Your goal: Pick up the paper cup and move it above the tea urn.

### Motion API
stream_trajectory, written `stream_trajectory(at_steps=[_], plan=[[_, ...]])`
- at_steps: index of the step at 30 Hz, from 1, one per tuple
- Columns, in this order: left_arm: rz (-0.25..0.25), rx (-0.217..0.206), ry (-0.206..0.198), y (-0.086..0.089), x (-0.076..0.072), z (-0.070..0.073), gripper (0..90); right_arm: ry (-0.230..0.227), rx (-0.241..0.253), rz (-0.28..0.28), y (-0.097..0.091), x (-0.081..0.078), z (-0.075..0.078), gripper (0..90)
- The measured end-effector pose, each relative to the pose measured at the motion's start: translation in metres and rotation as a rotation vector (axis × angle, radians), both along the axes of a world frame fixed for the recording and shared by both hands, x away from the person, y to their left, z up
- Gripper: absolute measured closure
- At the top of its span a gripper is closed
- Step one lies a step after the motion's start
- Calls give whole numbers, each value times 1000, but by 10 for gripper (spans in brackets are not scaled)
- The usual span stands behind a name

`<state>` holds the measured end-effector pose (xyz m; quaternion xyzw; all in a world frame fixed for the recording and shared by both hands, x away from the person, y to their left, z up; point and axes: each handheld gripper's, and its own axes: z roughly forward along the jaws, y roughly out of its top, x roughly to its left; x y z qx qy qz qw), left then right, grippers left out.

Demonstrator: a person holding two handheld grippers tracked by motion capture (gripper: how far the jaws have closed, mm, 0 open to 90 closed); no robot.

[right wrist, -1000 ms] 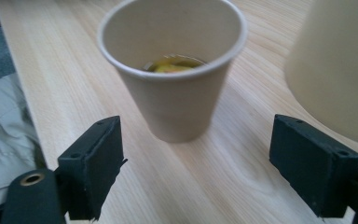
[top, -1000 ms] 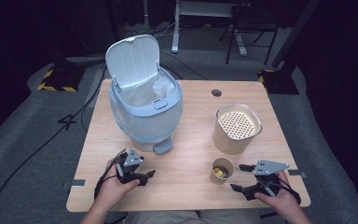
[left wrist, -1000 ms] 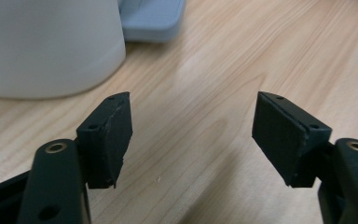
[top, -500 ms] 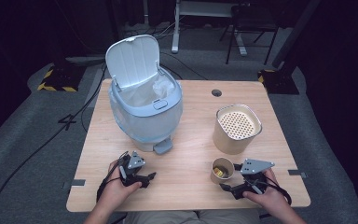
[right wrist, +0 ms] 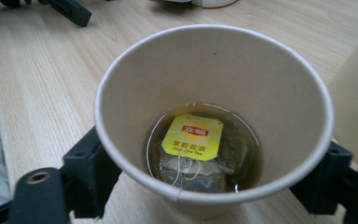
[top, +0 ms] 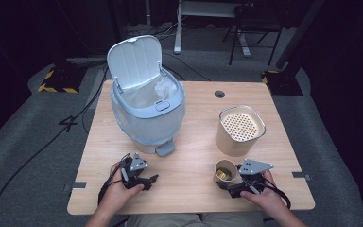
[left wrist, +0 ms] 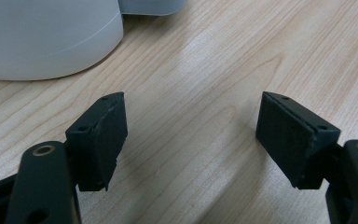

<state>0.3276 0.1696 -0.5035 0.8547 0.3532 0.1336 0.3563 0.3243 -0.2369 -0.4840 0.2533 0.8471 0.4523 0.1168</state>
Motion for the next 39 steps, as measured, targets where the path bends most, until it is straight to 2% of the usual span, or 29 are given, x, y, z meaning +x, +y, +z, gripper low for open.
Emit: stream_trajectory(at_steps=[5,17,23,30,31,39], plan=[[0,0,0,0,0,0,255,4,31,-3,-2,1,-3,256],[-1,1,2,0,0,0,254,-10,31,30,-2,0,1,287],[-1,0,3,0,0,0,254,-37,40,45,-6,-2,19,289],[-6,7,-2,1,1,0,253,-44,48,56,-14,0,37,290],[-5,6,-4,1,1,0,253,-48,53,59,-16,1,45,291],[-7,8,-7,1,1,0,253,-56,61,57,-23,10,67,291]])
